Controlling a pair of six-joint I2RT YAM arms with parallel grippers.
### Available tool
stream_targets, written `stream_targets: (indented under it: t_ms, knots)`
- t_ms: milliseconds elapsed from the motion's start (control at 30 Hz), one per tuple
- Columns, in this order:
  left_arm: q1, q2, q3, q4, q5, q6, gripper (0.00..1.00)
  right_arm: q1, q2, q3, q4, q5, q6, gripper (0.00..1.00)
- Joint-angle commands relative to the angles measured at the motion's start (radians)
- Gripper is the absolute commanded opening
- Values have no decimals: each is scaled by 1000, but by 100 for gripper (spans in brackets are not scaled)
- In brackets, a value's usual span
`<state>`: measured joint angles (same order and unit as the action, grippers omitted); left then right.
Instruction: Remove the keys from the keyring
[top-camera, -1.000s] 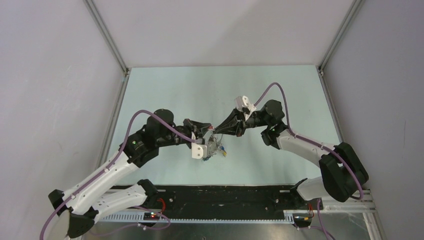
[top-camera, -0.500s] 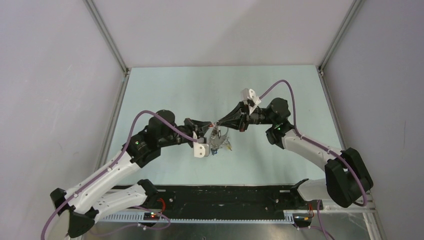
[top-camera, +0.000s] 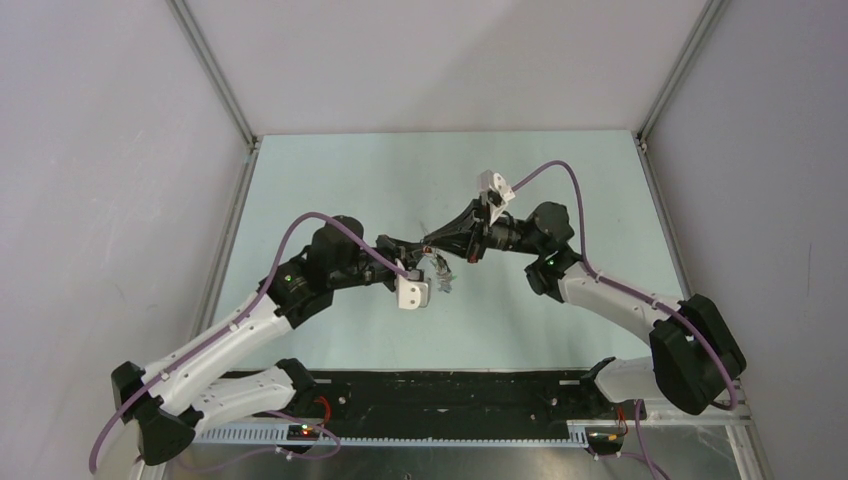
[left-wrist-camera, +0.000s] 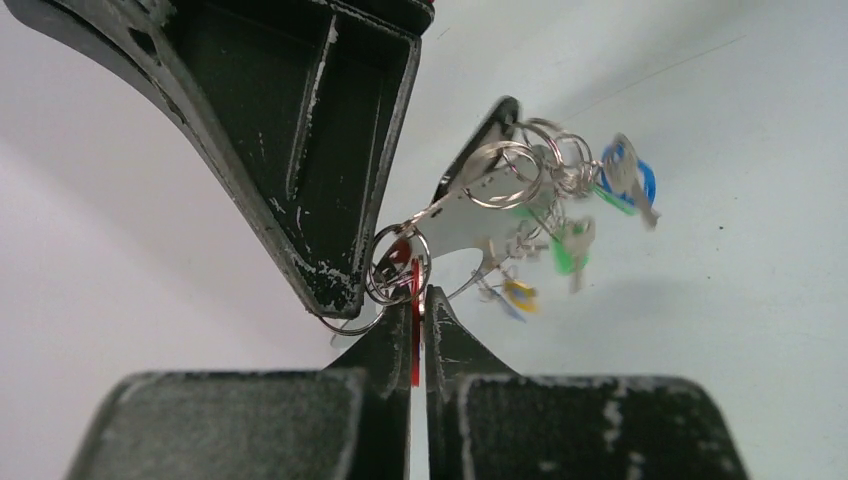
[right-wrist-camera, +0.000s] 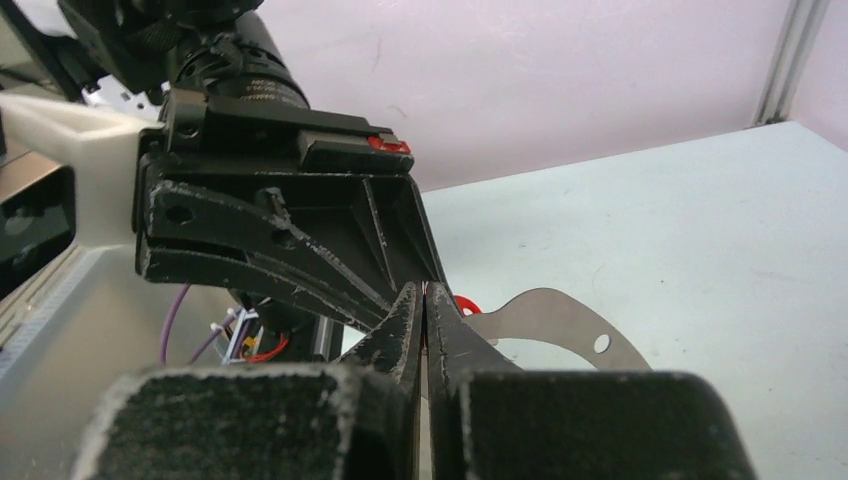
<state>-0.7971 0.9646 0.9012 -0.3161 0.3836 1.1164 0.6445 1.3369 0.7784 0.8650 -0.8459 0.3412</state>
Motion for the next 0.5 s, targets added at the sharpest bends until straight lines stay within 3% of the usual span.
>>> stream_targets:
  t_ms: [0, 467]
  knots:
    - [-22, 7, 2, 12, 12, 6, 0, 38, -11, 16, 103, 129, 49, 0]
    - [-26, -19, 18, 13, -65, -35, 0, 23, -129, -53, -128, 505, 6, 0]
